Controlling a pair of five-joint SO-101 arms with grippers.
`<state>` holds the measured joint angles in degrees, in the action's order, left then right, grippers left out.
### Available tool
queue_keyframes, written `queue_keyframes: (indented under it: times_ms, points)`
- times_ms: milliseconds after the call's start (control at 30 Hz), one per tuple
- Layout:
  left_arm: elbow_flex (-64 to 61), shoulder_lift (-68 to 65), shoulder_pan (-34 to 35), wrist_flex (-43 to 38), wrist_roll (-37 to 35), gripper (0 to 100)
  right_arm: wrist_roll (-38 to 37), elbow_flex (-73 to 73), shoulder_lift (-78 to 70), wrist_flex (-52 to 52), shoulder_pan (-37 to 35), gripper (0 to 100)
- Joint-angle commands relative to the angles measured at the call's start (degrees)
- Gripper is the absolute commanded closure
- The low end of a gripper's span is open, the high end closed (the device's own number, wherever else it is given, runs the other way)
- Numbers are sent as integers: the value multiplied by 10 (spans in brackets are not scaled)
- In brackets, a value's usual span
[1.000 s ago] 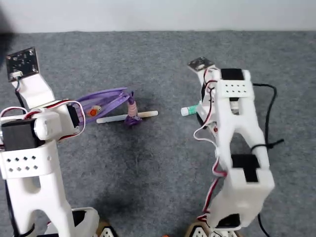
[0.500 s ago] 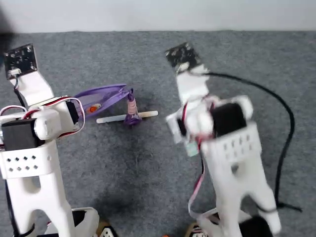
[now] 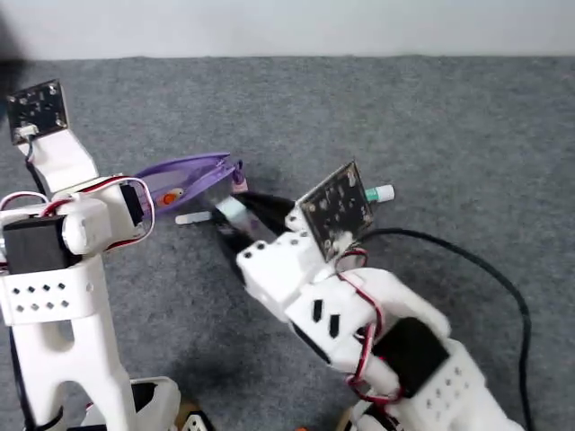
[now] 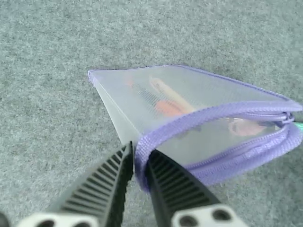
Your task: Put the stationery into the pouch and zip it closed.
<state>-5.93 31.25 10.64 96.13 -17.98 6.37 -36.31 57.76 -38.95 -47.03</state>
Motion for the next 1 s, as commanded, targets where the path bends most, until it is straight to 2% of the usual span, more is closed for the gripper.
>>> queue_keyframes:
  times_ms: [0, 200, 300, 700, 833, 967]
  points:
    - [28, 0, -4, -15, -4, 987, 5, -30, 0, 181, -15, 991]
    - [27, 0, -4, -15, -4, 987, -37, -61, -87, 378, -16, 991]
    - [27, 0, -4, -15, -4, 987, -38, -63, -133, 436, -17, 991]
    - [27, 3, -4, -11, -4, 987, -36, -67, -295, 546, -7, 991]
    - [27, 4, -3, -11, -4, 987, -40, -117, -313, 593, 0, 991]
    - [27, 4, -3, -11, -4, 987, -88, -171, -290, 554, 5, 989]
